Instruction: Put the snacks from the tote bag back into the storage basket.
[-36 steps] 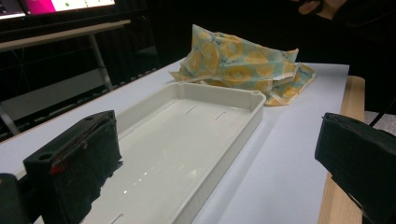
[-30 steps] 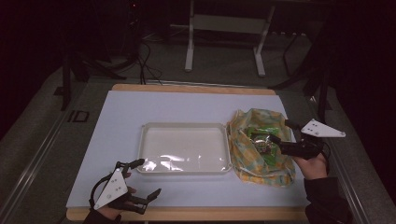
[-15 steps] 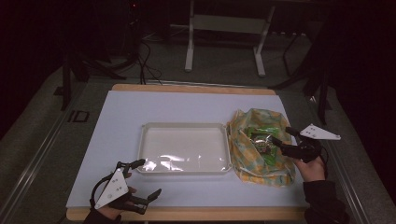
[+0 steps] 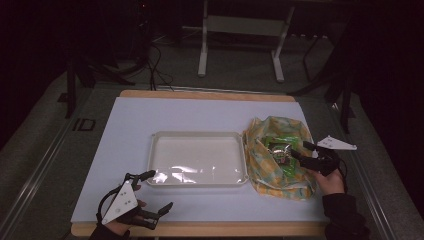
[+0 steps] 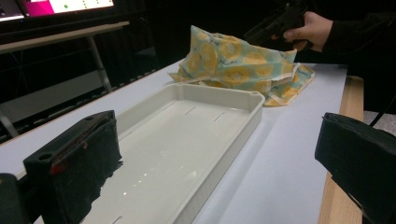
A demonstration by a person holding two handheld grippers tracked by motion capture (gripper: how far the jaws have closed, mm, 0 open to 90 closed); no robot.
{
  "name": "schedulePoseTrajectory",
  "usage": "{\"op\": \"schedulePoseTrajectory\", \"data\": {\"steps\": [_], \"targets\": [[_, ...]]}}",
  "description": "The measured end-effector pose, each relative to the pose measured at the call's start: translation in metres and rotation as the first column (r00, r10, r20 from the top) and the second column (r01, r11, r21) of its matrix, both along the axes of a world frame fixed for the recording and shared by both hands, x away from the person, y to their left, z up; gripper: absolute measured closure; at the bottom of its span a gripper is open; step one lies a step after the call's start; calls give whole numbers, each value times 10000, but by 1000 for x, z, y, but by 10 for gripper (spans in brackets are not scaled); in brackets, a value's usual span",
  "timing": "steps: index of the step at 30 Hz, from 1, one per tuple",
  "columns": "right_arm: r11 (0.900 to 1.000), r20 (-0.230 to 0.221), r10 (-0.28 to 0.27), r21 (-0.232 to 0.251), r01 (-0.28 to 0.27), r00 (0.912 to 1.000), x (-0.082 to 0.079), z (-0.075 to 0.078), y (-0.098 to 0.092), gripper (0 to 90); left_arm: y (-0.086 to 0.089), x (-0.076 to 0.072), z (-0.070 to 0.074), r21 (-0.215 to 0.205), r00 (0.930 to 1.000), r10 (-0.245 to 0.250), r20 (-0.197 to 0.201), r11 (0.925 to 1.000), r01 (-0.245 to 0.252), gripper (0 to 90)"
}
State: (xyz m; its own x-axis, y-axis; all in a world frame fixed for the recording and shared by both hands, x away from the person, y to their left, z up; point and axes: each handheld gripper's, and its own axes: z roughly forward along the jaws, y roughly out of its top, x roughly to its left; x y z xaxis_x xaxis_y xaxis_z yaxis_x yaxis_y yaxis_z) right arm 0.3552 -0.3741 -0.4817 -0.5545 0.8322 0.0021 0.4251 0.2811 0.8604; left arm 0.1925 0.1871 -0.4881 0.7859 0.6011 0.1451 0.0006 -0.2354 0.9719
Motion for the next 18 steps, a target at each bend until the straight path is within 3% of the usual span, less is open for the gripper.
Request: {"op": "schedulePoseTrajectory", "data": {"steps": [18], "targets": [[10000, -1109, -73, 59, 80, 9938, 8, -23, 2, 370, -3, -2, 0, 119, 10000, -85, 38, 9999, 85, 5]]}}
